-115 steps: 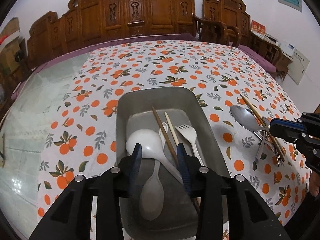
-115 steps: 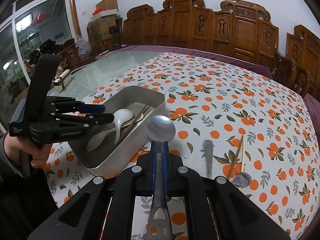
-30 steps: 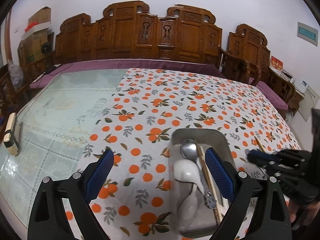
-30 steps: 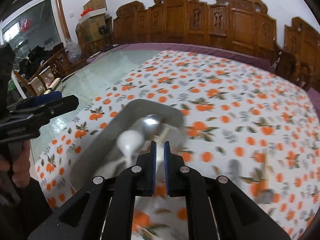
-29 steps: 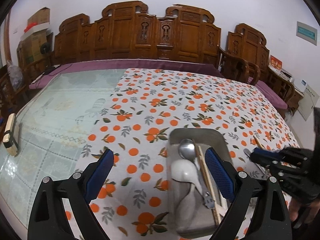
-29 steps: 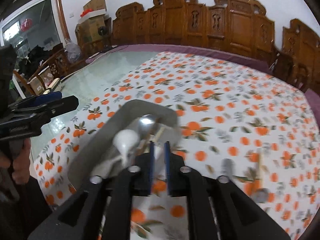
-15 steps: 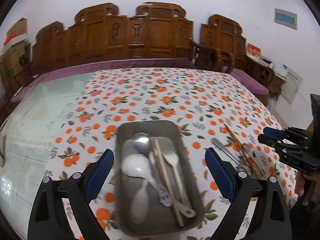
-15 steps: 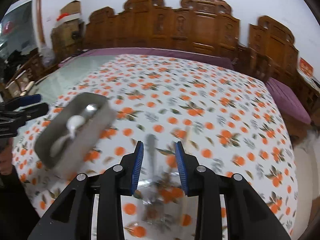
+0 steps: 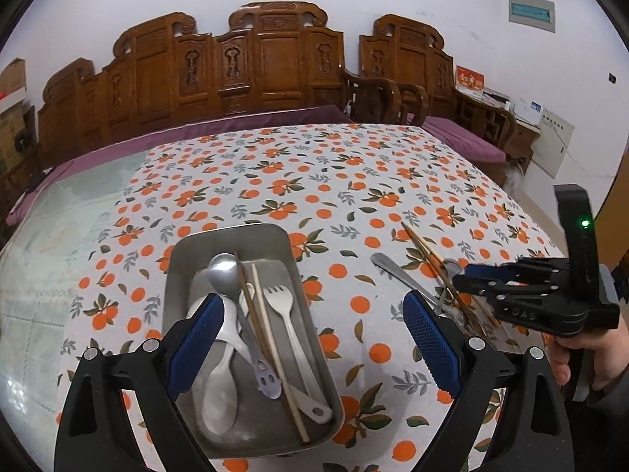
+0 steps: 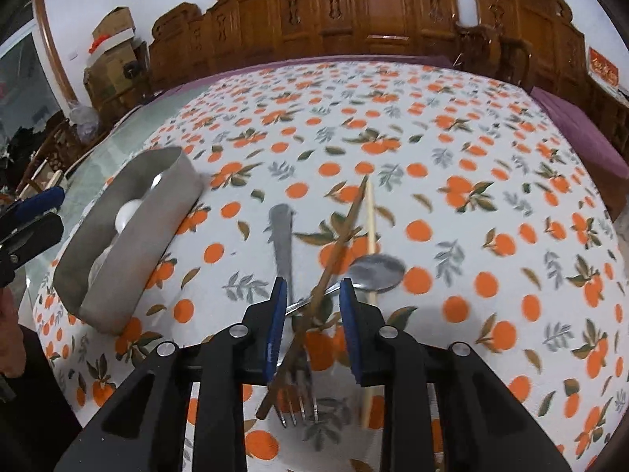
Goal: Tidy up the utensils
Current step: 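Grasp a wooden chopstick from the pile with the right tool, then grasp a metal spoon with the left tool while the right tool holds the chopstick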
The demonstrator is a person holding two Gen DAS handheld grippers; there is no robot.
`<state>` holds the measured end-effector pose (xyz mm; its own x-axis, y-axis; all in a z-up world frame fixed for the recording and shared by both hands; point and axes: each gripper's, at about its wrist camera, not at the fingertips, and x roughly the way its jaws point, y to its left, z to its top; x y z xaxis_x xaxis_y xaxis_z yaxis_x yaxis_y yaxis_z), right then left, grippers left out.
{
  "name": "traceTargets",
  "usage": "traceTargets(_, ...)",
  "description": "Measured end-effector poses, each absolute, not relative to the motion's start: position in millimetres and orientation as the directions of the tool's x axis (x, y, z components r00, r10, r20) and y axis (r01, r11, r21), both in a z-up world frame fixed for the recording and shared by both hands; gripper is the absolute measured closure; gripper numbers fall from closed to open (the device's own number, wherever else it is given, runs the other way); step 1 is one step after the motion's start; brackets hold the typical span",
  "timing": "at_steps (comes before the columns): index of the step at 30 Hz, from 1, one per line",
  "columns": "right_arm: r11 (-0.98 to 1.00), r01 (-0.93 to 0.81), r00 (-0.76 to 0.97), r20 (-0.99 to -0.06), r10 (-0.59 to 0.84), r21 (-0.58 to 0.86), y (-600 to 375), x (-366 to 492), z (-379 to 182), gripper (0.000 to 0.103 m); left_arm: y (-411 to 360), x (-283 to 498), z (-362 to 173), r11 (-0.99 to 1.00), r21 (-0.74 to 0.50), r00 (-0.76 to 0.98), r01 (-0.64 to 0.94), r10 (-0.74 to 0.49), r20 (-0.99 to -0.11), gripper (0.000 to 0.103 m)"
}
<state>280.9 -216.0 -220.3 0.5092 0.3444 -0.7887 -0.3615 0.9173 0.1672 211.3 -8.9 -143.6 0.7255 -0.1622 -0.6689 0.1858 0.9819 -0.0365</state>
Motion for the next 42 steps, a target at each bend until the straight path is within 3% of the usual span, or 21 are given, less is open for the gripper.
traceTargets(4, 0.918, -0.349, 0.475, -0.809, 0.347, 0.189, -215, 284, -229, 0.08, -15, 209, -145, 0.98, -0.029, 0.724, 0.199, -0.167, -0.669, 0.014)
traceTargets(10, 0.917, -0.34, 0.459, -0.814, 0.356, 0.21, -221, 286, -231, 0.097, -22, 205, -147, 0.977, -0.017, 0.722, 0.212, -0.168, -0.671, 0.014)
traceTargets(18, 0.923, -0.316, 0.542, -0.756, 0.367, 0.221, -252, 287, -211, 0.097, -38, 203, -155, 0.972, 0.0, 0.709, 0.235, -0.171, -0.684, 0.014)
traceTargets(26, 0.956, -0.267, 0.584, -0.769, 0.26, 0.121, -284, 298, -217, 0.097, -66, 202, -154, 0.955, 0.02, 0.687, 0.295, -0.197, -0.699, 0.014)
traceTargets(42, 0.952, -0.24, 0.582, -0.756, 0.299, 0.191, -308, 312, -217, 0.097, -137, 259, -203, 0.918, -0.059, 0.51, 0.392, -0.27, -0.816, 0.054)
